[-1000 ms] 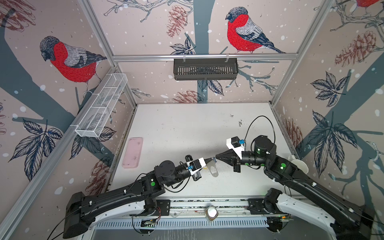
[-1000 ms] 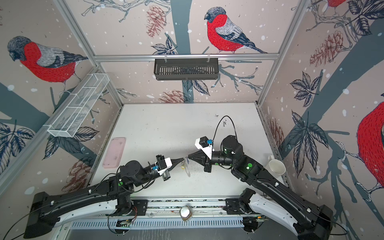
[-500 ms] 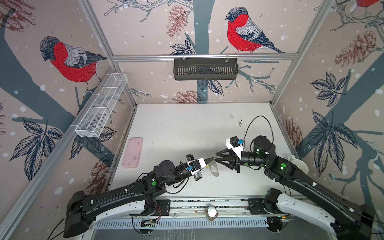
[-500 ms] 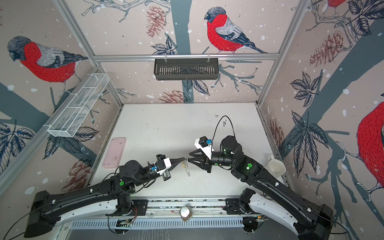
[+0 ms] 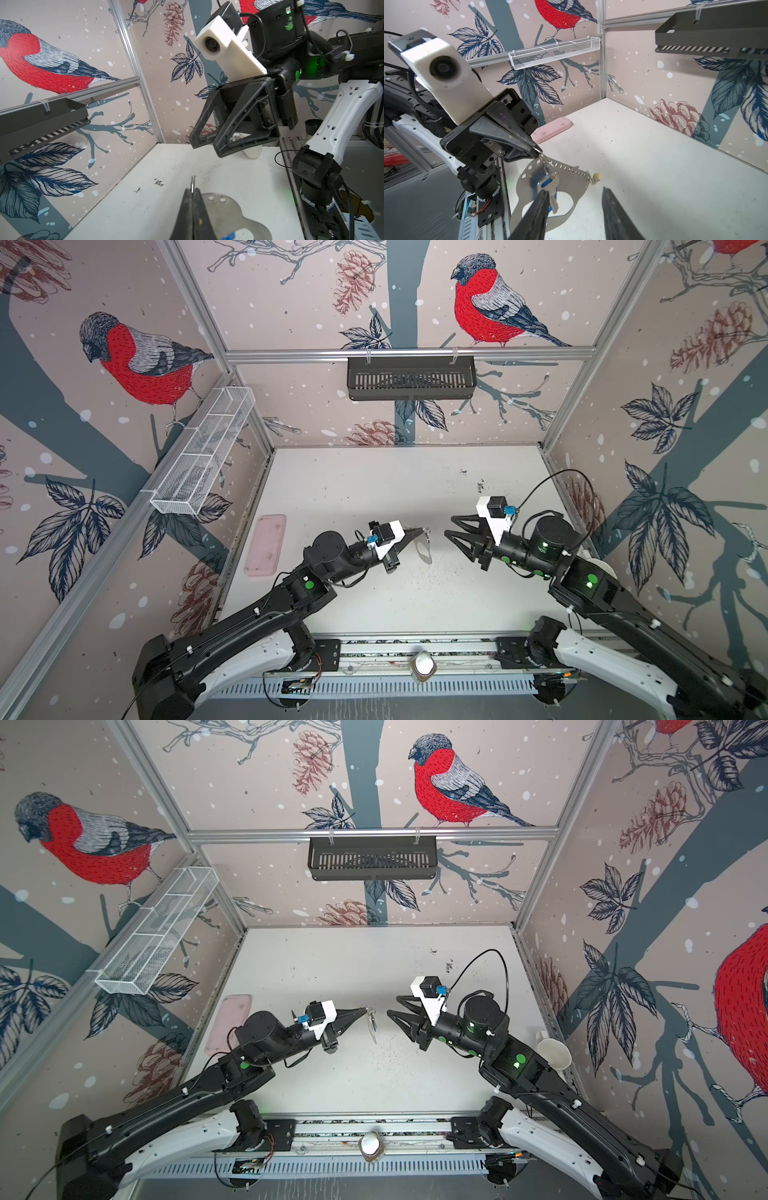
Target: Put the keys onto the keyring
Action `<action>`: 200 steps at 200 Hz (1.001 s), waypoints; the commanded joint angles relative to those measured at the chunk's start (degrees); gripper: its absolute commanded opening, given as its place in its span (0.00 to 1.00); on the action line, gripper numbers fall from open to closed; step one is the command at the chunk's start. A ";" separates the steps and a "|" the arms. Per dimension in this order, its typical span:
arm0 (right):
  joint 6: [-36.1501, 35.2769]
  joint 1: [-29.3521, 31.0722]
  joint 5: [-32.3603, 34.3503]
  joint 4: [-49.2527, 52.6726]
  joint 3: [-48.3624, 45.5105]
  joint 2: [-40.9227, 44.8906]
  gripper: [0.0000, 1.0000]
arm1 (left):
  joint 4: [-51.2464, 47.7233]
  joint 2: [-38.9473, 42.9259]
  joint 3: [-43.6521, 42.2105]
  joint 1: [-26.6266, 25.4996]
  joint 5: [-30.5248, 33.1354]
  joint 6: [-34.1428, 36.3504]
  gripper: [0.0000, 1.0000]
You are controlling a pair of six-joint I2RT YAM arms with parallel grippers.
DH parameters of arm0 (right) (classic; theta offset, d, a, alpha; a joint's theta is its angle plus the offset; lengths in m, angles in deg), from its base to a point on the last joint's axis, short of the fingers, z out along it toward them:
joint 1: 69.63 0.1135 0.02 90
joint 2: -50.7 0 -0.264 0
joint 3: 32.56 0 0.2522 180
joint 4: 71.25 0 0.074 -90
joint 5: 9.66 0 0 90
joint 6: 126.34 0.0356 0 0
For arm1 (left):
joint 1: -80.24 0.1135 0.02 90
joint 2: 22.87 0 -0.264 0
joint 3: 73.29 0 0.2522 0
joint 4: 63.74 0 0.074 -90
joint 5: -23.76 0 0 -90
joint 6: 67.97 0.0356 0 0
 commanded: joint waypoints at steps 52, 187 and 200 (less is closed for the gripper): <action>-2.27 0.01 1.81 -2.86 -0.18 -1.54 0.10 | 8.63 -11.08 6.30 13.68 -28.39 -11.72 0.00; -1.04 2.57 -1.69 -7.71 1.70 -10.83 0.07 | 26.47 -17.58 4.28 16.73 -39.01 -22.29 0.00; -0.94 2.87 -1.44 -7.84 1.73 -11.46 0.06 | 29.24 -17.89 3.39 16.73 -39.65 -23.98 0.00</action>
